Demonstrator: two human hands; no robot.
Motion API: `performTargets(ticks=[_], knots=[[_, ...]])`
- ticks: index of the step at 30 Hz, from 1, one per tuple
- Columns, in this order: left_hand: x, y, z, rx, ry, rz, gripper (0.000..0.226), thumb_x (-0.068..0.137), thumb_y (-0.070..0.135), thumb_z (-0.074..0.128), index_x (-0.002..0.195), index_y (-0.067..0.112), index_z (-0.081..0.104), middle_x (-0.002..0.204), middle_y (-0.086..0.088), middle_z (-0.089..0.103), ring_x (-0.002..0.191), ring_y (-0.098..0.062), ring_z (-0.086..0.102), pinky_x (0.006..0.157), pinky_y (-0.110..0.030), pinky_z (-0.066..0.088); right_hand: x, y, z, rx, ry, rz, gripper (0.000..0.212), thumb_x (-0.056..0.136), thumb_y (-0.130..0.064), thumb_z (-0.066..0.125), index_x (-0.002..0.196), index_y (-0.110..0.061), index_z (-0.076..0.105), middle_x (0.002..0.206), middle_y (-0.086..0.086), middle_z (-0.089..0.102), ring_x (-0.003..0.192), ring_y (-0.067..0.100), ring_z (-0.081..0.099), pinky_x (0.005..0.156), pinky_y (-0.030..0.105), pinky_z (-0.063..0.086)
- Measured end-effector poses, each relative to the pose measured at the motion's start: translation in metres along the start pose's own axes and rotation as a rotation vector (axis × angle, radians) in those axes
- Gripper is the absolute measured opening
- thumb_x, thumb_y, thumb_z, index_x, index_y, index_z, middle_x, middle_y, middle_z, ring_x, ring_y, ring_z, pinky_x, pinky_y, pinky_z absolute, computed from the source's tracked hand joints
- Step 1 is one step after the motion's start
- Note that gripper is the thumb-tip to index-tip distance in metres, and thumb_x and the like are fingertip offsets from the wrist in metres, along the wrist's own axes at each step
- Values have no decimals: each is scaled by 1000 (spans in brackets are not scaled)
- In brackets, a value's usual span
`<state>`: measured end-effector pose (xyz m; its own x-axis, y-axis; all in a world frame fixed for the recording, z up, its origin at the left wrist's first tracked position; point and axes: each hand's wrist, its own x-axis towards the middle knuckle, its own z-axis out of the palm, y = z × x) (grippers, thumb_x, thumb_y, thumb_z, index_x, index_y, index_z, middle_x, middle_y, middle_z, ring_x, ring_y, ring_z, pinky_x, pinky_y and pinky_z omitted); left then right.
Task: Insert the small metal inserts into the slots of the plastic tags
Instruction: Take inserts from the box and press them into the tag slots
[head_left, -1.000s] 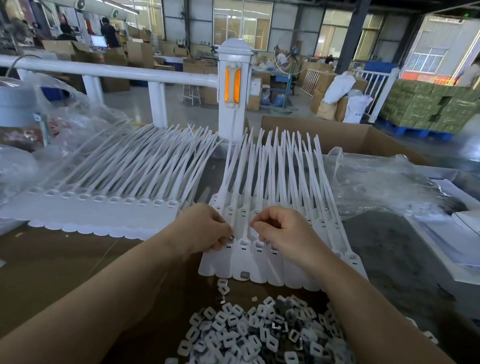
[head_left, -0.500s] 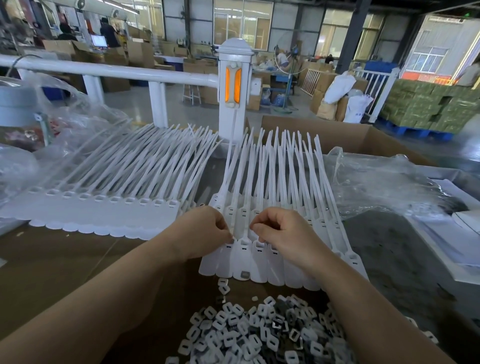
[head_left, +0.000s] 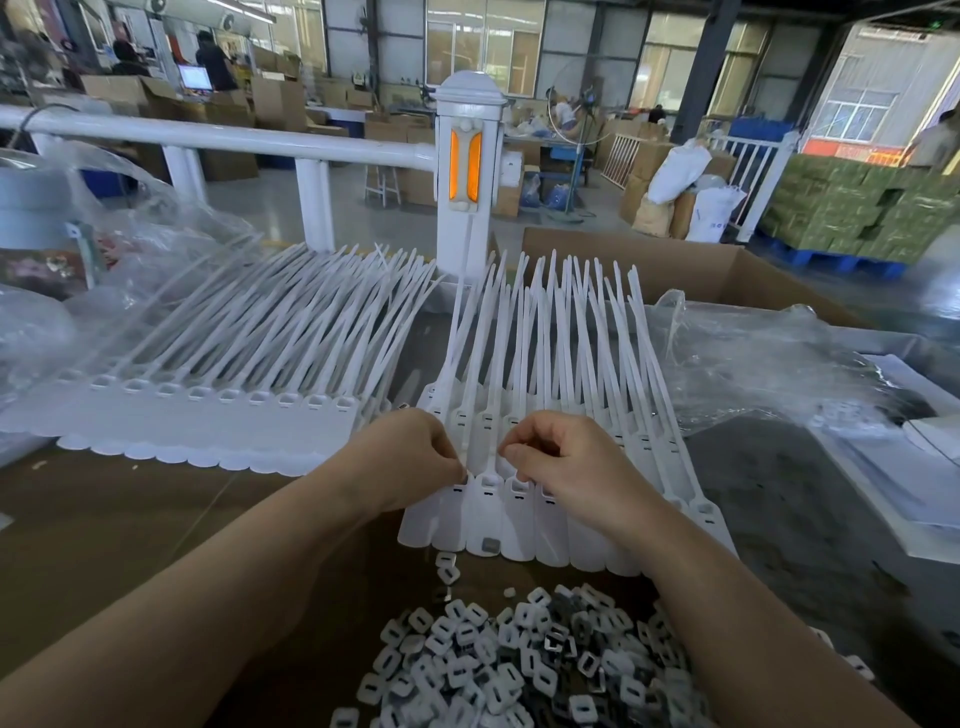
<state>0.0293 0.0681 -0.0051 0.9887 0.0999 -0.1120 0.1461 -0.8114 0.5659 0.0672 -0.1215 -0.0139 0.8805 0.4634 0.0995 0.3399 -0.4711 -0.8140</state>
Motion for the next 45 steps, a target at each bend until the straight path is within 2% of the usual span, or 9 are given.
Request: performTargets(ticks=[11,17,21,24,28,32,36,41,45], knots=[[3,-3,-6,-120,-46,-41,12,87,29,71,79,21,68,75,4,66,72,-10,61,62,-22,48,-1,-4,-5,30,-53,-20,12,94,-23,66,89,-32,71,78,-9,71,72,0,66,63,15,48],[1,-3,-4,-73,-11,10,9,84,28,73,80,22,67,78,5,67,74,-9,62,65,-22,48,-10,-31,-1,-157,-424,-206,10,86,-27,76,89,-37,75,87,-9,70,77,9,64,71,25,54],[1,-3,-6,-81,11,7,9,83,25,73,77,22,68,74,6,68,71,-8,62,63,-22,49,-13,-37,12,-330,-546,-288,22,85,-30,77,105,-36,75,89,-17,64,79,-6,55,66,8,40],[1,-3,-6,-76,15,11,9,83,25,73,76,22,68,73,6,68,71,-8,62,62,-22,49,-14,-38,14,-359,-534,-270,22,84,-32,78,106,-34,76,88,-19,64,80,-8,55,65,9,38],[1,-3,-7,-84,4,13,8,83,27,74,80,21,69,76,5,68,73,-7,62,64,-22,49,-14,-38,13,-320,-522,-226,13,83,-31,79,96,-30,76,77,-41,58,79,-16,54,65,4,40],[0,-2,-7,-87,-8,18,9,82,28,74,80,22,69,74,6,67,71,-7,61,62,-21,47,-13,-37,12,-328,-509,-204,11,81,-34,80,86,-35,71,82,-33,61,86,-15,55,68,11,42],[1,-2,-7,-87,-14,19,10,82,30,74,79,22,68,72,7,66,67,-6,60,59,-20,44,-12,-37,9,-337,-533,-197,17,80,-36,81,76,-41,65,79,-41,57,81,-18,54,64,11,39],[0,-2,-9,-93,-50,15,11,85,30,72,84,21,67,77,5,67,70,-8,61,61,-22,45,-11,-35,-2,-212,-535,-115,9,83,-33,80,85,-30,71,75,-25,67,69,-8,62,61,12,47],[-3,-1,-15,-239,-83,31,8,91,28,67,89,20,68,73,5,68,62,-4,59,59,-20,45,-10,-31,-9,-96,-400,-71,7,86,-30,77,87,-25,72,83,-8,73,72,-1,65,70,18,52]])
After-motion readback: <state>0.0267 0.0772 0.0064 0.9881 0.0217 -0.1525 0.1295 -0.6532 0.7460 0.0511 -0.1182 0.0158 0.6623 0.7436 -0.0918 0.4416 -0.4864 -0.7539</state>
